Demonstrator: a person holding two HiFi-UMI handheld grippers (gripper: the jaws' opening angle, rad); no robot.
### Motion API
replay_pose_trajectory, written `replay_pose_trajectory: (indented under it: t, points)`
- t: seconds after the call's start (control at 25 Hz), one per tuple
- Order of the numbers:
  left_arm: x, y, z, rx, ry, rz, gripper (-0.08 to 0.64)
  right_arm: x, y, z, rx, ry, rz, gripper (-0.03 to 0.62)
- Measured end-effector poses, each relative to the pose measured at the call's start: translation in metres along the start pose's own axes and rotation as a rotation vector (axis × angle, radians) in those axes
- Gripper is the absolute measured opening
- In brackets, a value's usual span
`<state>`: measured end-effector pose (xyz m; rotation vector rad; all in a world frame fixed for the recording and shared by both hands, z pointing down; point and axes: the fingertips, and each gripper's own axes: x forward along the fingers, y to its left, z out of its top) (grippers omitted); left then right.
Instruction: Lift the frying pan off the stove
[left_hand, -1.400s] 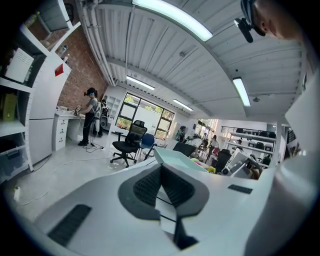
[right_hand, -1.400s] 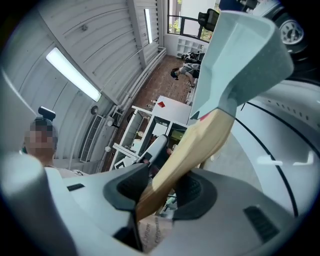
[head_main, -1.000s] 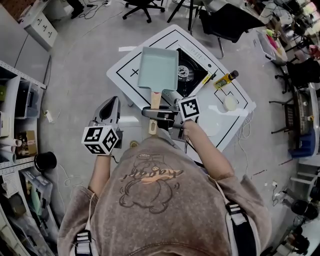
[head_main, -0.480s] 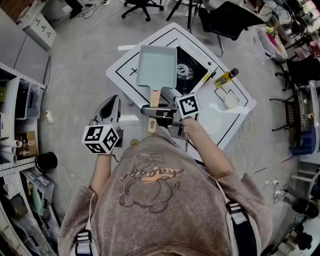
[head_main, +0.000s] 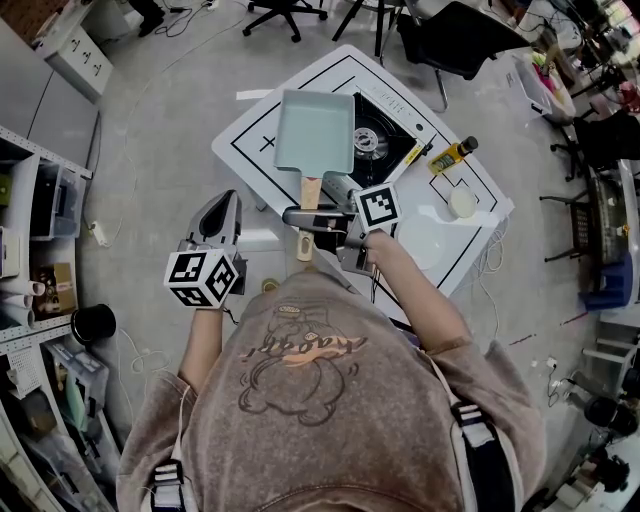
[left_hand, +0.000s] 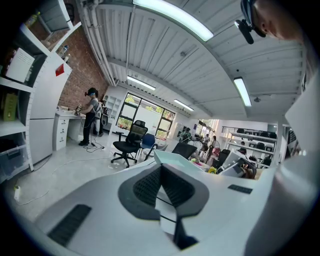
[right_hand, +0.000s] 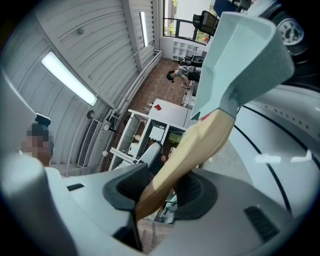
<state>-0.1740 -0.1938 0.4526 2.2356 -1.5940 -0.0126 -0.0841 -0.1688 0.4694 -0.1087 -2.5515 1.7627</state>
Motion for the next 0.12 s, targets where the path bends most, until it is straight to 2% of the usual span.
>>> replay_pose_trajectory:
  t: [0.12]
  points:
    - [0.0000,0.0008,0.0003,0.000,0.002,0.000,0.006,-0.0006,-0.0002,0.0035,0.001,-0.012,-0.003,0.160]
